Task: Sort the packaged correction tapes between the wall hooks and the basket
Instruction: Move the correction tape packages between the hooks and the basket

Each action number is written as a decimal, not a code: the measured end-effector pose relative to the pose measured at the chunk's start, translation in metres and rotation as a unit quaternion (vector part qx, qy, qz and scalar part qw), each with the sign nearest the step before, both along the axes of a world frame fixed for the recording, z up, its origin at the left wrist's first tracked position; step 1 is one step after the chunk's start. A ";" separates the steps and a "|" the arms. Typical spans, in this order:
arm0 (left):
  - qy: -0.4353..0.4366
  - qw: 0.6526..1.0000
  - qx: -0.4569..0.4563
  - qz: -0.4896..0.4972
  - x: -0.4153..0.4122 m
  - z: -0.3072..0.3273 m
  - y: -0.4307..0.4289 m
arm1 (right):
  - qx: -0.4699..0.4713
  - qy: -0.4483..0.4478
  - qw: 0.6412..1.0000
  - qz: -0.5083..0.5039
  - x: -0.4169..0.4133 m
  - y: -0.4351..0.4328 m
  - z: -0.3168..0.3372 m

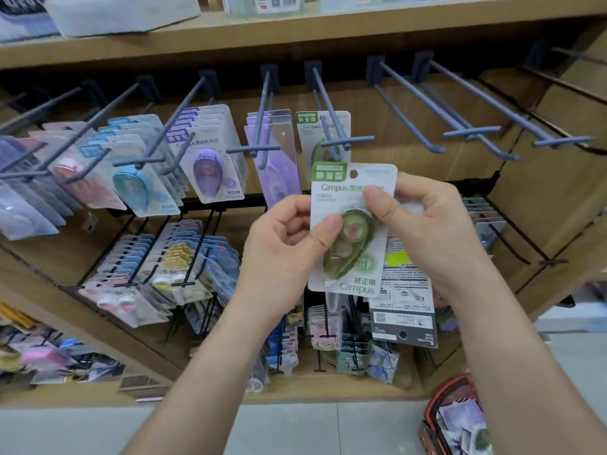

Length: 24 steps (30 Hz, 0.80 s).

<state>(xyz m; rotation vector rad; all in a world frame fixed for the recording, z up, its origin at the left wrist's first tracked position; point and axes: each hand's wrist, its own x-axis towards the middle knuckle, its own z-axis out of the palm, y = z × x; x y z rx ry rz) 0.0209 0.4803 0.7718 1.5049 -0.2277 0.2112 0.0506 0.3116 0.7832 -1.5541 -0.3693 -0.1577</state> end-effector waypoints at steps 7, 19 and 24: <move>0.049 0.995 -0.086 0.008 0.012 0.012 -0.002 | -0.058 -0.014 0.998 -0.027 0.009 0.012 0.009; 0.048 0.989 -0.114 0.076 0.037 0.032 -0.022 | -0.034 0.036 0.998 -0.025 0.011 0.015 0.009; 0.043 0.988 -0.122 0.084 0.039 0.032 -0.026 | -0.059 0.075 0.994 0.060 0.002 0.004 0.004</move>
